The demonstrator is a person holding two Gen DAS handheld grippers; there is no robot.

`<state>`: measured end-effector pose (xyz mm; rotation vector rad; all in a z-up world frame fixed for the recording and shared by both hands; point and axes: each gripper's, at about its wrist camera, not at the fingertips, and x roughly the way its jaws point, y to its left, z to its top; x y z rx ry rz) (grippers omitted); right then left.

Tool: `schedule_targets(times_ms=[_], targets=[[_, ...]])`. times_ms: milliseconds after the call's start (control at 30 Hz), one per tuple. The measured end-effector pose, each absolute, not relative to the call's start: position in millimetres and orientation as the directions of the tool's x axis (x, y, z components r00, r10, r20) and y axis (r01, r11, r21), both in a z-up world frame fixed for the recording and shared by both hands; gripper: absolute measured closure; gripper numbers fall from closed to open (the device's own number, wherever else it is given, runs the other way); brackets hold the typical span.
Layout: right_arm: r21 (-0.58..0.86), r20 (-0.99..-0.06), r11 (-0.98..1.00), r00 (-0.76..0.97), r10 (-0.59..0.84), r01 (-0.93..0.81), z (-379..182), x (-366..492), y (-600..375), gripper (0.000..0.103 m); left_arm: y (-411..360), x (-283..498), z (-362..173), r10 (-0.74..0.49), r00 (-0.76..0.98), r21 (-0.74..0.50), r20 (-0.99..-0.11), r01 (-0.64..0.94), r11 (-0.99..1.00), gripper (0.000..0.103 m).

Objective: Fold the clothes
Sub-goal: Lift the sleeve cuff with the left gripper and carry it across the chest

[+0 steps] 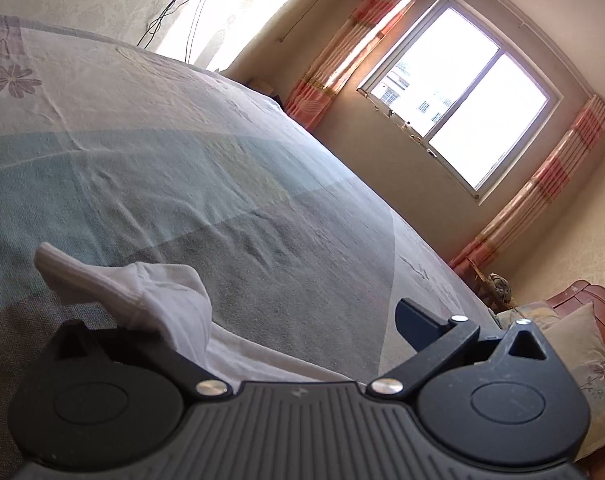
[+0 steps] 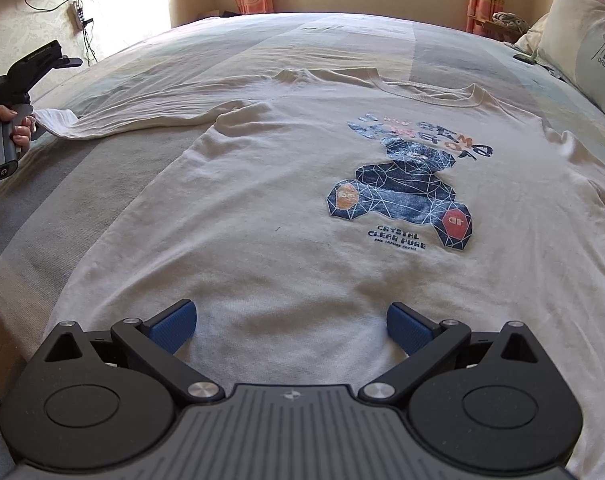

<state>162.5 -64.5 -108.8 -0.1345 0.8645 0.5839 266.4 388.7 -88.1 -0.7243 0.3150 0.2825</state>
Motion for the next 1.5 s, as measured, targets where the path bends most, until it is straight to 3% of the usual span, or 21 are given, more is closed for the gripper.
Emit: schedule_targets(times_ms=[167,333,500,1500], targets=[[0.209,-0.709,0.834,0.508,0.489,-0.511,-88,160,-81,0.000,372,270,-68,0.107,0.924,-0.594,-0.366,-0.320,0.738,0.001],[0.190,-0.727,0.828,0.491,0.480,-0.527,-75,155,-90,0.000,352,279,-45,0.071,0.929,-0.566,-0.363,-0.280,0.776,0.001],[0.096,-0.809,0.831,0.444,0.386,-0.548,-77,146,-92,0.000,328,292,-25,0.027,0.924,-0.531,-0.381,-0.242,0.812,0.001],[0.113,-0.797,0.850,0.464,0.387,-0.514,-72,116,-178,0.000,154,369,44,-0.205,0.851,-0.467,-0.484,-0.053,0.883,0.001]])
